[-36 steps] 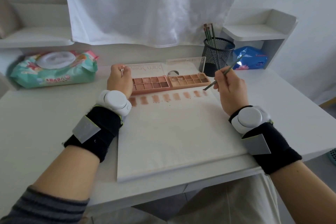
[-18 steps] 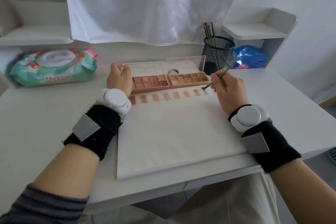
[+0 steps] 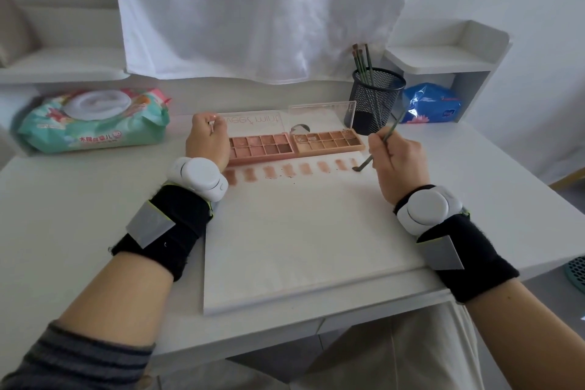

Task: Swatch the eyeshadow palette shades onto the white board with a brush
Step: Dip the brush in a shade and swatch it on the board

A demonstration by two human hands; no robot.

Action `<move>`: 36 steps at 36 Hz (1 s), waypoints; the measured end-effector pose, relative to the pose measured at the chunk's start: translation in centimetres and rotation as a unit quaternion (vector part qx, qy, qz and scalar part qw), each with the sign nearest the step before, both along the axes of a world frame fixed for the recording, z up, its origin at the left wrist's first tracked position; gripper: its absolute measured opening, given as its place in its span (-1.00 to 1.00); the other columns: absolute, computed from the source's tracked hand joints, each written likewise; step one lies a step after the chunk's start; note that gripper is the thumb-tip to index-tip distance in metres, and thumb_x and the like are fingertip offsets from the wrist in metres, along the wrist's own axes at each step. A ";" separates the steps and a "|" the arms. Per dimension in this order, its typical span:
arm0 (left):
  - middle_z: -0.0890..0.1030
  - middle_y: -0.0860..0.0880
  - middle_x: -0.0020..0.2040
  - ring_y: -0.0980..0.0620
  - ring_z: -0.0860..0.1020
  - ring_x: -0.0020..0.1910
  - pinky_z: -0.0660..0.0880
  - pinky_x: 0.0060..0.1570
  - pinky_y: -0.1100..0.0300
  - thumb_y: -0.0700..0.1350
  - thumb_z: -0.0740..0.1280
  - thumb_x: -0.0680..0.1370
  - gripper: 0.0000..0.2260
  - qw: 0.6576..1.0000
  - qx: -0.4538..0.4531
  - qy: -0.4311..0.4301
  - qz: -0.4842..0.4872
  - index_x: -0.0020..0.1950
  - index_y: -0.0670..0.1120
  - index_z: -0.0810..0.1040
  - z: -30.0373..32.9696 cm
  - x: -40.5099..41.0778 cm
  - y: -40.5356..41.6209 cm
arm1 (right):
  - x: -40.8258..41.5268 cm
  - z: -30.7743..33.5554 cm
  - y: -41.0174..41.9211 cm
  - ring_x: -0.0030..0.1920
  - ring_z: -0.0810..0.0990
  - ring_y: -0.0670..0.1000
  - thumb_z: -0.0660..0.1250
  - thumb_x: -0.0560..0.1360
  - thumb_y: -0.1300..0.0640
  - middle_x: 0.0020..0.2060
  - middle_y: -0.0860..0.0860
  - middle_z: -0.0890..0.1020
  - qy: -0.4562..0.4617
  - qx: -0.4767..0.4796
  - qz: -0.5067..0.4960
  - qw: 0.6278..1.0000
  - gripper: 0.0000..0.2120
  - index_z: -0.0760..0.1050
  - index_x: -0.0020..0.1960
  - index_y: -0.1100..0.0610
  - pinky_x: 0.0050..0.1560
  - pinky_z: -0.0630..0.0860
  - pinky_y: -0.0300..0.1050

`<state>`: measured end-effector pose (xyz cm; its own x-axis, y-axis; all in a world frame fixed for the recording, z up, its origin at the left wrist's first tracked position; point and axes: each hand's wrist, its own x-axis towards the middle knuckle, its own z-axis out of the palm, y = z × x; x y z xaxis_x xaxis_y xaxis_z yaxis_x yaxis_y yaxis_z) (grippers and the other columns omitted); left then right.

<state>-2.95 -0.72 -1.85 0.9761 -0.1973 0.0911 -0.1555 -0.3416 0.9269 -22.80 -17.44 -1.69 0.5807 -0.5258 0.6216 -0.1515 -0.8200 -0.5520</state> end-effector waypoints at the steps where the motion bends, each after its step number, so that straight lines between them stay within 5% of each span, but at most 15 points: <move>1: 0.48 -0.12 0.29 -0.11 0.43 0.25 0.29 0.09 0.23 -0.09 0.10 0.63 -0.70 1.000 0.000 0.001 0.000 0.32 -0.16 0.36 0.0 0.0 0.0 | 0.0 0.0 -0.1 -0.39 0.49 0.21 0.09 0.52 0.05 -0.43 0.20 0.52 -0.014 0.004 -0.006 1.000 -0.70 0.43 -0.18 0.26 -0.31 0.45 0.05; 15: 0.47 -0.12 0.30 -0.10 0.43 0.26 0.29 0.08 0.22 -0.08 0.10 0.63 -0.70 1.000 0.008 -0.006 0.003 0.32 -0.16 0.37 -0.1 0.0 -0.1 | 0.2 -0.2 -0.4 -0.32 0.48 0.24 0.13 0.60 0.14 -0.38 0.14 0.49 -0.012 0.051 -0.006 0.999 -0.77 0.42 -0.13 0.27 -0.21 0.47 0.17; 21: 0.48 -0.11 0.28 -0.11 0.44 0.23 0.25 -0.02 0.28 -0.09 0.09 0.63 -0.70 1.000 -0.001 -0.007 0.004 0.32 -0.16 0.37 -0.1 0.0 -0.1 | 0.5 -0.1 -0.7 -0.44 0.46 -0.16 0.17 0.60 0.11 -0.42 -0.02 0.52 -0.075 0.143 -0.030 0.986 -0.81 0.41 -0.18 0.11 -0.32 0.44 -0.18; 26: 0.50 -0.13 0.24 -0.13 0.46 0.19 0.28 -0.04 0.25 -0.11 0.09 0.63 -0.71 1.000 -0.005 -0.008 0.009 0.30 -0.16 0.38 -0.1 0.0 -0.1 | 0.4 0.3 -1.2 -0.52 0.48 -0.10 0.24 0.57 0.08 -0.42 0.07 0.57 -0.116 0.254 -0.044 0.959 -0.79 0.43 -0.24 0.11 -0.53 0.44 -0.25; 36: 0.49 -0.12 0.27 -0.10 0.45 0.21 0.28 0.03 0.23 -0.11 0.09 0.63 -0.71 1.000 -0.003 -0.006 0.005 0.31 -0.16 0.38 0.0 0.0 0.0 | 0.6 -0.2 -1.7 -0.49 0.50 -0.06 0.22 0.57 0.10 -0.41 0.08 0.57 -0.091 0.305 -0.049 0.947 -0.80 0.42 -0.19 0.17 -0.50 0.47 -0.22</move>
